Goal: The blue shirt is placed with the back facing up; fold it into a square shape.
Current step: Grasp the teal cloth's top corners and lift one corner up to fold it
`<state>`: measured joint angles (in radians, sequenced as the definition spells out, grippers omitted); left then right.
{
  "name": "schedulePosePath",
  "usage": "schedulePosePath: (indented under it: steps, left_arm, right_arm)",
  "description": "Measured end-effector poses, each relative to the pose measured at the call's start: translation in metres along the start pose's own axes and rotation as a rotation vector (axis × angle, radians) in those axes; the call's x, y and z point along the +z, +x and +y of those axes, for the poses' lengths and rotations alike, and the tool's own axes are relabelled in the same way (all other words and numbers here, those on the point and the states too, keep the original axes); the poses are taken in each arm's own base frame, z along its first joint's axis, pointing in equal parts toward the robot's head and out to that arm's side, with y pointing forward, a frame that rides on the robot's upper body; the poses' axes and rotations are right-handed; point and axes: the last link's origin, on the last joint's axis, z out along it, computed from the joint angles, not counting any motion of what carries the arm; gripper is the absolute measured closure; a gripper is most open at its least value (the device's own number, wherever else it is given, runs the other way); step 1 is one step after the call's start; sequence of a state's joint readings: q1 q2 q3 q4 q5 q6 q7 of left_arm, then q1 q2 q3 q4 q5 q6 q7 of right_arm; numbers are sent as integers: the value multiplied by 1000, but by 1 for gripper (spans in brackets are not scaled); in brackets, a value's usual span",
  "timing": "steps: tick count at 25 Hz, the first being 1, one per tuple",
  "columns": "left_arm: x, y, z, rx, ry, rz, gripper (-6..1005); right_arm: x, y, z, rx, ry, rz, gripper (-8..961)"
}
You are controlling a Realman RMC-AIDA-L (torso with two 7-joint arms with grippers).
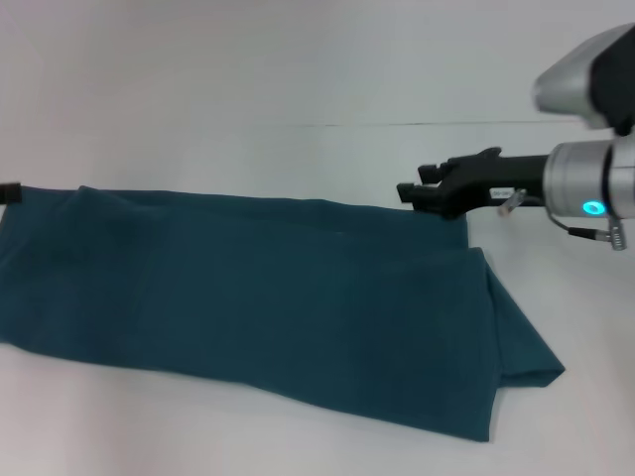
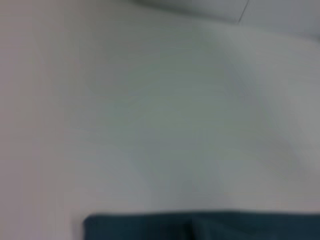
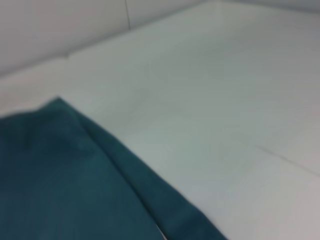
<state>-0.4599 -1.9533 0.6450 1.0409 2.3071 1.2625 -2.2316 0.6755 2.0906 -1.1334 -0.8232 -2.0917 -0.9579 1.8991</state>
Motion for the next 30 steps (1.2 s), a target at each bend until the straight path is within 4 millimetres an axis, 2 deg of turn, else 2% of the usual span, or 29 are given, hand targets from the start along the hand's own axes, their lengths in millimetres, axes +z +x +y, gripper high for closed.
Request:
schedulePosePath:
  steps: [6,11,16,30]
  left_arm:
    - [5,-3,-5,69,117,-212,471]
    - [-8,-6,-10,104,182,-327,471]
    - [-15,-9,-11,124,213,-381,470]
    - [4,-22,-6,282,207,-455,468]
  right_arm:
    - [10,3,0,-43,19,26,527]
    - [11,0,-3,-51,36,12,527]
    - [16,-6,-1,-96,37,9,527]
    - [23,-5,2,-103,31,23,528]
